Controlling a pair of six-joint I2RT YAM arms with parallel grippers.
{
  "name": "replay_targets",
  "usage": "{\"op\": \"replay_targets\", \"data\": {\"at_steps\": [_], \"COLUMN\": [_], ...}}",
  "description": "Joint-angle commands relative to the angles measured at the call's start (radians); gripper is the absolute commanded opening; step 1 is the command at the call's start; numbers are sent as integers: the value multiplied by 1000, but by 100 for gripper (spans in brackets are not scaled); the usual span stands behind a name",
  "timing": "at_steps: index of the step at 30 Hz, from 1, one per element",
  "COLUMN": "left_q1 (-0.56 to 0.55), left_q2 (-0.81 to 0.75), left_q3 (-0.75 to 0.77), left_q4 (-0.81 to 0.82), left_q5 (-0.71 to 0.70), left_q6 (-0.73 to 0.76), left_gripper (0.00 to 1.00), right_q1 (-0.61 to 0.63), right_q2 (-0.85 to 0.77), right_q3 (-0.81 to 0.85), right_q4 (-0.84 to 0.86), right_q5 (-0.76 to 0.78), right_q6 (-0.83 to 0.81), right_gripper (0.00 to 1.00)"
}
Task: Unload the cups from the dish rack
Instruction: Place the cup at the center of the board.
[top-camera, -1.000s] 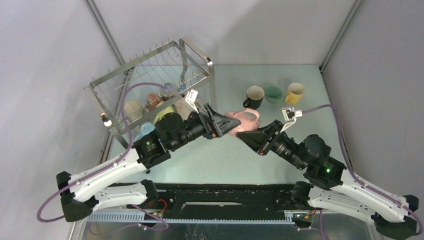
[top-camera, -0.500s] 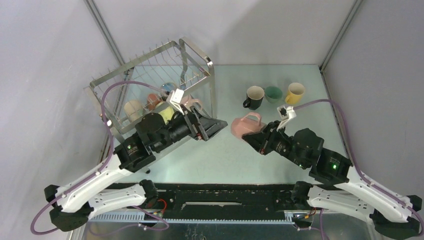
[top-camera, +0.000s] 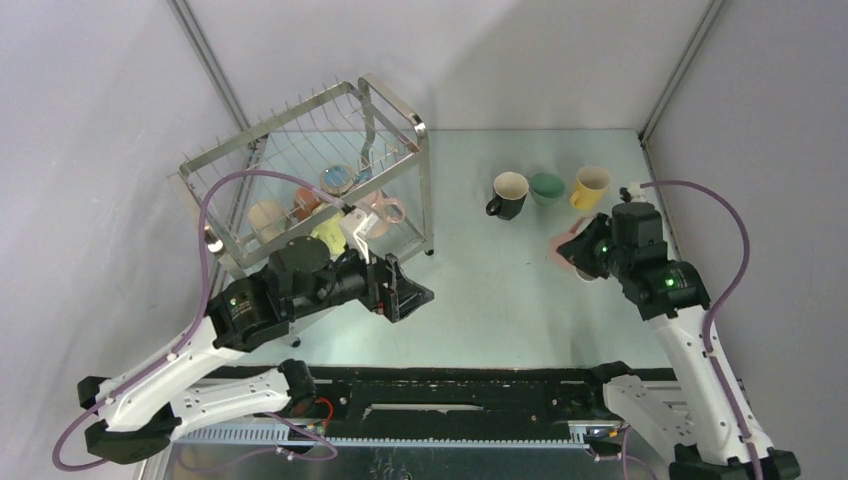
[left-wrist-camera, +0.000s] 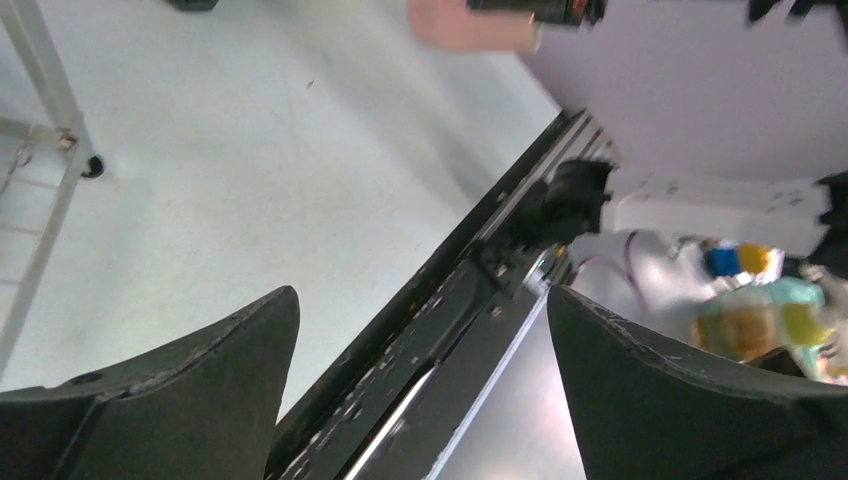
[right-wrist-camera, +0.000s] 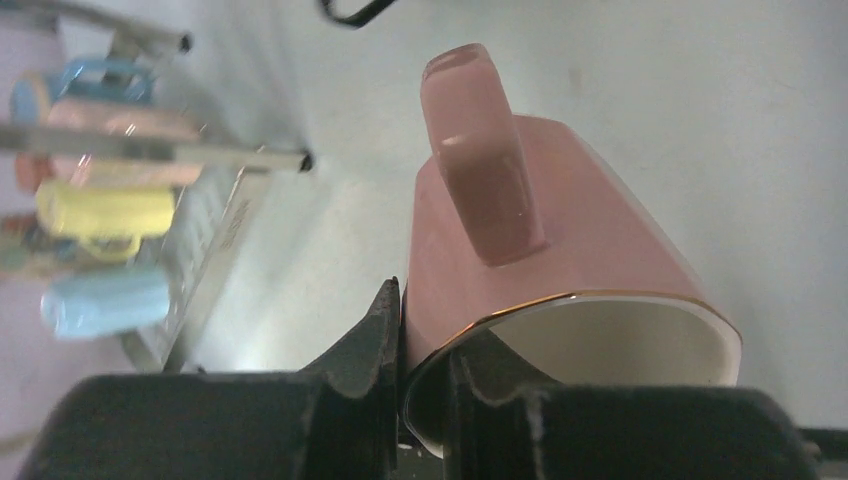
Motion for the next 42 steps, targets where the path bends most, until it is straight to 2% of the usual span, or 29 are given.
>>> {"op": "replay_targets", "data": {"at_steps": [1, 6, 15, 22, 25, 32, 42], "left_q1": [-15, -16, -15, -9, 38, 51, 51], "left_q2": [-17, -28, -74, -117, -152, -227, -218], "left_q3": [26, -6, -85, -158, -208, -255, -263], "left_q4": [-141, -158, -59, 40, 75, 86, 91], "left_q5": [-41, -105, -166, -200, -193, -243, -216], "left_q6": [160, 251, 336, 365, 358, 364, 358], "left_gripper": [100, 100, 100, 100, 100, 100, 100], "right_q1": [-178, -293, -435, -484, -514, -559, -586], "right_q2": [33, 158, 443, 666, 749, 903, 1112], "right_q3": [67, 101, 284, 441, 502, 629, 811], "right_q4": [13, 35, 111, 117, 97, 43, -44], "right_q5": [-39, 86, 150, 145, 130, 98, 60], "right_q6": [-5, -30, -86, -105, -105, -113, -116], "right_gripper": [0, 0, 0, 0, 0, 0, 0]}}
